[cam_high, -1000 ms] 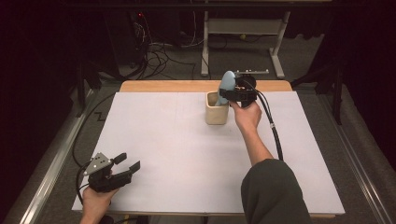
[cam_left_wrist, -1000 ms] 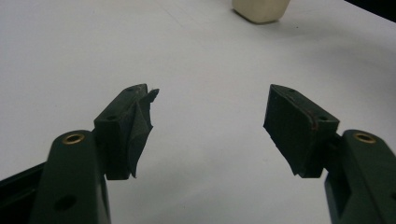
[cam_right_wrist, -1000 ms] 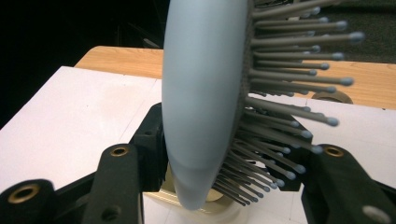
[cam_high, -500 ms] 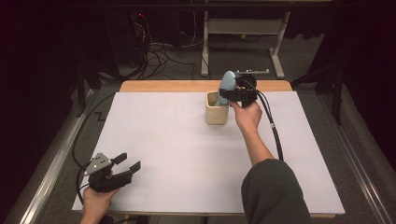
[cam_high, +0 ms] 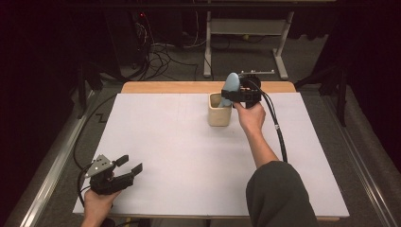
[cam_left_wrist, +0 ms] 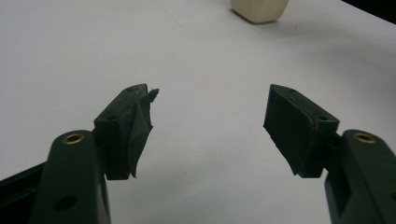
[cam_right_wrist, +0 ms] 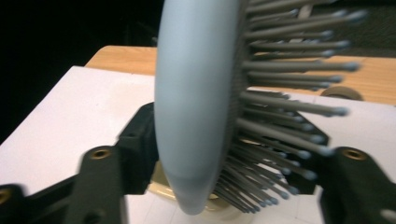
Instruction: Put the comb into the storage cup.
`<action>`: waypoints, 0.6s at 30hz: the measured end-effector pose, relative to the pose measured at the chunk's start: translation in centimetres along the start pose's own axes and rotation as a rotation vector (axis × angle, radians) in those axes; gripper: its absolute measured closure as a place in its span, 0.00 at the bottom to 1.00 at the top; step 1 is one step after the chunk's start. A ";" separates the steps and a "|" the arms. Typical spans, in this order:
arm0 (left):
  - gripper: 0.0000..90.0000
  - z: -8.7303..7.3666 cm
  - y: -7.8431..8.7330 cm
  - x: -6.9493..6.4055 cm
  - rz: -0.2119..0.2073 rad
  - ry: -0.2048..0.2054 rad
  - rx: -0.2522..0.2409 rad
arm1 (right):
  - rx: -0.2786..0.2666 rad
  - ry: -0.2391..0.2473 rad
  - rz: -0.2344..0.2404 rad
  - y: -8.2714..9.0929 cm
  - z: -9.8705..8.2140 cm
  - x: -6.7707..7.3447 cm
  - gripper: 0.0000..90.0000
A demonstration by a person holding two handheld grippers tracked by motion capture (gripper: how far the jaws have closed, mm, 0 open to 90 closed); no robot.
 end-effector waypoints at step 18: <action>0.36 0.0 0.0 0.0 0.002 0.001 -0.004 | 0.025 0.066 -0.014 0.6 -1.0 -0.5 0.24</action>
Point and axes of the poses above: each handheld gripper's, and its own axes: y roughly backward along the jaws, z roughly out of its top, x roughly to its left, the point moved 9 cm from there along -y, roughly forward along the jaws, and after that the axes turned 2 degrees about -z, right-handed, at the moved point
